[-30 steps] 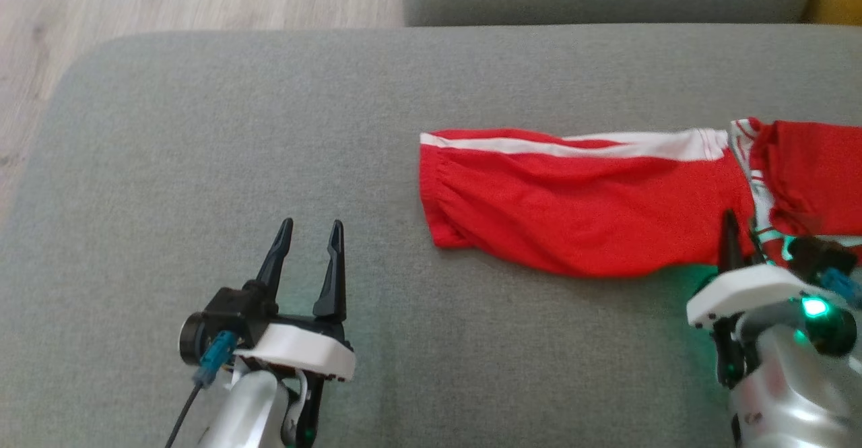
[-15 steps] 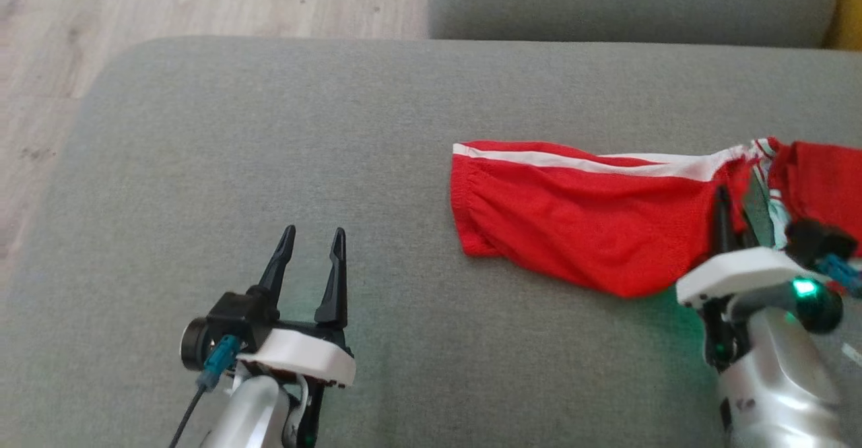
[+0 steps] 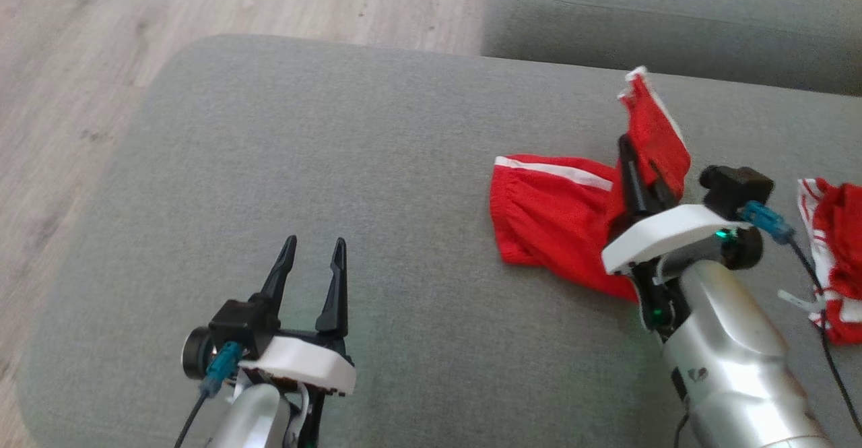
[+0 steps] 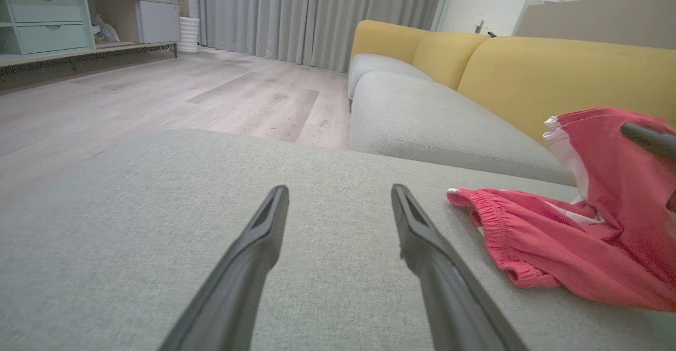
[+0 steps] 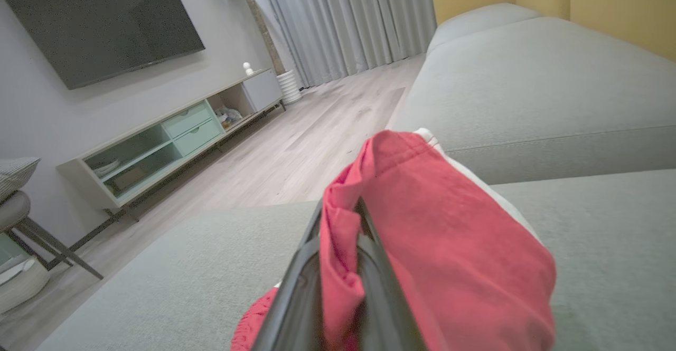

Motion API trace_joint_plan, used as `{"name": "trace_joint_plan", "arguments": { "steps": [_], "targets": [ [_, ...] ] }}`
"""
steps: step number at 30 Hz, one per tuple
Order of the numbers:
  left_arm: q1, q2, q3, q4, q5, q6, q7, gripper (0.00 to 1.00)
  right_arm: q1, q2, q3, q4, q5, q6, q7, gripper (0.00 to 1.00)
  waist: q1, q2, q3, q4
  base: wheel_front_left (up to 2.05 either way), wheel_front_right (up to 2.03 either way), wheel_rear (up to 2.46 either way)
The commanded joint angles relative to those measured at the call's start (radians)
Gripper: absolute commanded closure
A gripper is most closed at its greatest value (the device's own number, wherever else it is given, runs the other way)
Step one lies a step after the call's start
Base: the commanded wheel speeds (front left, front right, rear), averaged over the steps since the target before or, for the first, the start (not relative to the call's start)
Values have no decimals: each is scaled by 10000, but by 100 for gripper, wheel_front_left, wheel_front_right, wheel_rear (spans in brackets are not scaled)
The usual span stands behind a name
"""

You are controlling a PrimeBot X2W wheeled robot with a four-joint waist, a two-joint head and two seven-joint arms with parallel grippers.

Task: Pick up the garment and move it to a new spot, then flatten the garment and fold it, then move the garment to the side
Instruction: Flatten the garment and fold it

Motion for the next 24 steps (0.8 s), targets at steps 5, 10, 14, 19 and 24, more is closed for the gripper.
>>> {"name": "trace_joint_plan", "arguments": {
  "steps": [5, 10, 14, 19, 24],
  "targets": [
    [-285, 81, 270, -267, -86, -10, -51, 0, -556, 60, 1202, 4, 402, -9, -137, 100, 0, 0, -34, 401, 0, 0, 0],
    [-267, 81, 215, -269, -135, 11, -51, 0, -609, 60, 2465, 400, 752, -9, -137, 100, 0, 0, 69, 612, 0, 0, 0],
    [-306, 81, 187, -306, -175, 26, -51, 0, -731, 60, 3246, 757, 755, -9, -137, 100, 0, 0, 204, 674, 0, 0, 0],
    [-405, 81, 108, -352, -274, 58, -51, 0, -987, 60, 3999, 1232, 733, -9, -108, 100, 0, 0, 398, 679, 0, 0, 0],
    [-483, 81, 116, -507, -315, 133, -51, 0, -1210, 60, 4692, 1650, 420, -9, 94, 0, 0, 0, 528, 584, 0, 0, 0]
  ]
}}
